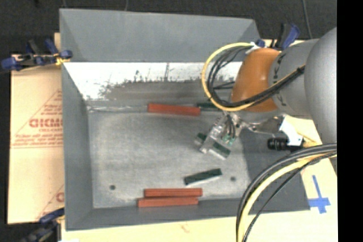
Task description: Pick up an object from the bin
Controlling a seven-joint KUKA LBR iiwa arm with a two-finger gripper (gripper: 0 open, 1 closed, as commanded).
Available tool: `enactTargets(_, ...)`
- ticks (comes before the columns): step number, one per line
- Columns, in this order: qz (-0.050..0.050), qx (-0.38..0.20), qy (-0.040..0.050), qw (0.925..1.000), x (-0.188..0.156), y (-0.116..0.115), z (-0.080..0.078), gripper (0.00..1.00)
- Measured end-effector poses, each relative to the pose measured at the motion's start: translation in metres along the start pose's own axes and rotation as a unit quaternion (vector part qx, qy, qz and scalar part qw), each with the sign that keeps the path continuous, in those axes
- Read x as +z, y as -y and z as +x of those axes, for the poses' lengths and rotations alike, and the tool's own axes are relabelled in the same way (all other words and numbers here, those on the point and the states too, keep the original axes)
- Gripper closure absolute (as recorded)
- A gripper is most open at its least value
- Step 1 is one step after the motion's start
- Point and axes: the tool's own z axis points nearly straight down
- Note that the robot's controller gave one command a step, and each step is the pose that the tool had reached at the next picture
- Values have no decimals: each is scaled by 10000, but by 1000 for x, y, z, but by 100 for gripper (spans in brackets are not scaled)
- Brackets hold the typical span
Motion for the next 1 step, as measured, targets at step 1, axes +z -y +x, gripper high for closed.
enactTargets(1,-24,90,36,10000,-145,-6,-12,100)
